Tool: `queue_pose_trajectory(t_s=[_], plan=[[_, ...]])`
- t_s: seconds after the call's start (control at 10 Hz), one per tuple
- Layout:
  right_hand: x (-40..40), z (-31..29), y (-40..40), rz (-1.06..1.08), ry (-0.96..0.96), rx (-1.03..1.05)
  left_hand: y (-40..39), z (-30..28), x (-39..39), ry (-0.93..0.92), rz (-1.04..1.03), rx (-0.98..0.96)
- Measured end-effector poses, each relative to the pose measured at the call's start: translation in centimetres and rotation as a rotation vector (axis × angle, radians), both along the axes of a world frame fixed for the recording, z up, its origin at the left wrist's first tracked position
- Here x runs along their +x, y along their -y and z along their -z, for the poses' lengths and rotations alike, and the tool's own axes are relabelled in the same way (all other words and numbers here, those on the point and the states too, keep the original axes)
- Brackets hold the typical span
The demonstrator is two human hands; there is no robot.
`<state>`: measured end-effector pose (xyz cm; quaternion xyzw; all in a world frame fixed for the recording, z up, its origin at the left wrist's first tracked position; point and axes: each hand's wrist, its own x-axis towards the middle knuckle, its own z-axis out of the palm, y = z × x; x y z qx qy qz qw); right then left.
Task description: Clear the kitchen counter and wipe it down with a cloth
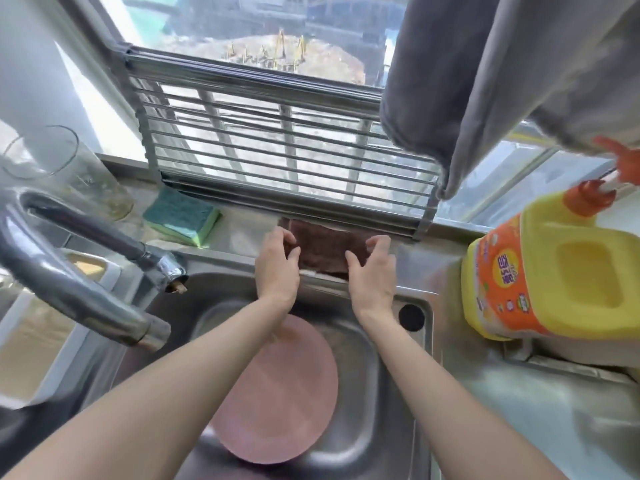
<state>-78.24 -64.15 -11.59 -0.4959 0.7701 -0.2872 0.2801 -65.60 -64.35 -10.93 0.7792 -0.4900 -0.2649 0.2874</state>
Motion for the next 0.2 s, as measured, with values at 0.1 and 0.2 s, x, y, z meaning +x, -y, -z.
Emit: queue_pose_trajectory(t_s=[0.1,0.2], plan=[[-0.2,0.3,0.3,-0.032,-0.331,0.089,0.1,0.3,-0.2,0.352,0.015,0.130],[-0.5,-0.3,0.2,-0.041,-0.297,0.165,-1.4,0.3,0.0,0.351,0.070,0.116]])
